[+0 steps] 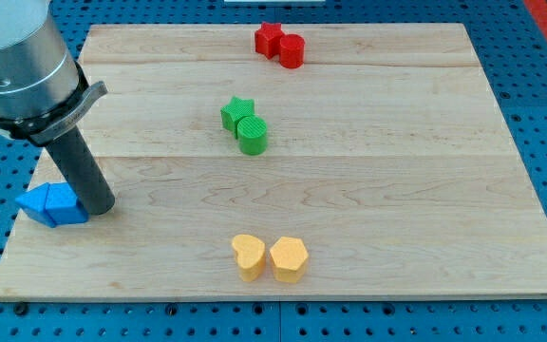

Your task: Move the red blocks downwards

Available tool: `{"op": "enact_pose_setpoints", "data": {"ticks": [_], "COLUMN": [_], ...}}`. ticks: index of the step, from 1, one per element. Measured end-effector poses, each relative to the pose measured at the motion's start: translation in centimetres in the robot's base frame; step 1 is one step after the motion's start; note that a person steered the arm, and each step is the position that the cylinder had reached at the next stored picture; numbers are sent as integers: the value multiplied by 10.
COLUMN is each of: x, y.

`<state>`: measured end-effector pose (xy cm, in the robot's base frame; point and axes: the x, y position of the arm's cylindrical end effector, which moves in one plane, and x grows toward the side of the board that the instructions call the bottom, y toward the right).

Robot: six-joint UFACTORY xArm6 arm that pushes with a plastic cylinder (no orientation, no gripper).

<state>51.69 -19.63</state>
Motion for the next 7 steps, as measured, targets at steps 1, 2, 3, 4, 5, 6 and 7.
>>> {"op": "enact_pose_setpoints", "data": {"ticks": [1,2,3,4,5,6,7], "x": [0,-11,-39,-91,-120,-133,-156], "y": [2,45,85,85,44,15,-9]}}
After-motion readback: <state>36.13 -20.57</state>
